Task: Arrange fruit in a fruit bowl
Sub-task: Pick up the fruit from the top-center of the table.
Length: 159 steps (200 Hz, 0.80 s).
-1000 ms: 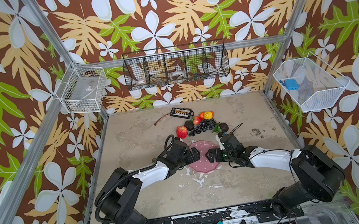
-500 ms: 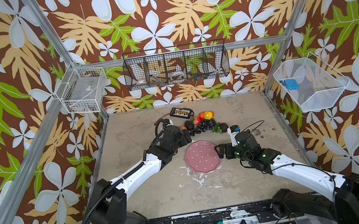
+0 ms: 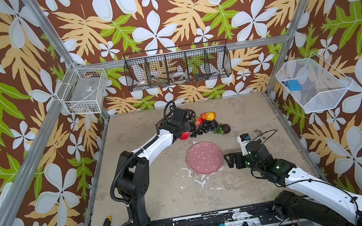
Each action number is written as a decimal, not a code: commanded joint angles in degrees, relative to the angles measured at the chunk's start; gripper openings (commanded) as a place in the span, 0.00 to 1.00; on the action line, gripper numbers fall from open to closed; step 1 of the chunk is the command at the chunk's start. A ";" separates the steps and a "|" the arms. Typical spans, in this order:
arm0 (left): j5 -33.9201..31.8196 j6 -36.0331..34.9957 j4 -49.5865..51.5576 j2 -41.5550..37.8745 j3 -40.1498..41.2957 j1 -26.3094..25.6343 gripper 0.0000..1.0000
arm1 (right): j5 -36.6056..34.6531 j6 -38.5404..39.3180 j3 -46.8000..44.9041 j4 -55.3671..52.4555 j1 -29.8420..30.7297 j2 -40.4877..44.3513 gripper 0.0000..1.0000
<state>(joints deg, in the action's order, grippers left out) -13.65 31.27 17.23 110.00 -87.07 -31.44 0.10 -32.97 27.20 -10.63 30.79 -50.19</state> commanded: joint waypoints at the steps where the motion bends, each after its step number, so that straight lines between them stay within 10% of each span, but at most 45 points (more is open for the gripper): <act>1: -1.06 -1.47 4.34 2.04 -3.05 0.31 0.49 | -0.29 0.07 -0.36 -1.23 0.06 0.94 1.00; 159: 0.92 -0.97 7.90 10.32 -9.94 1.82 0.22 | 0.91 -0.95 -0.88 -0.17 0.06 -0.68 1.00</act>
<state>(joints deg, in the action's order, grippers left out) -13.17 30.00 24.43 119.92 -96.23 -29.78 0.23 -33.08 26.44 -11.86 30.79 -50.68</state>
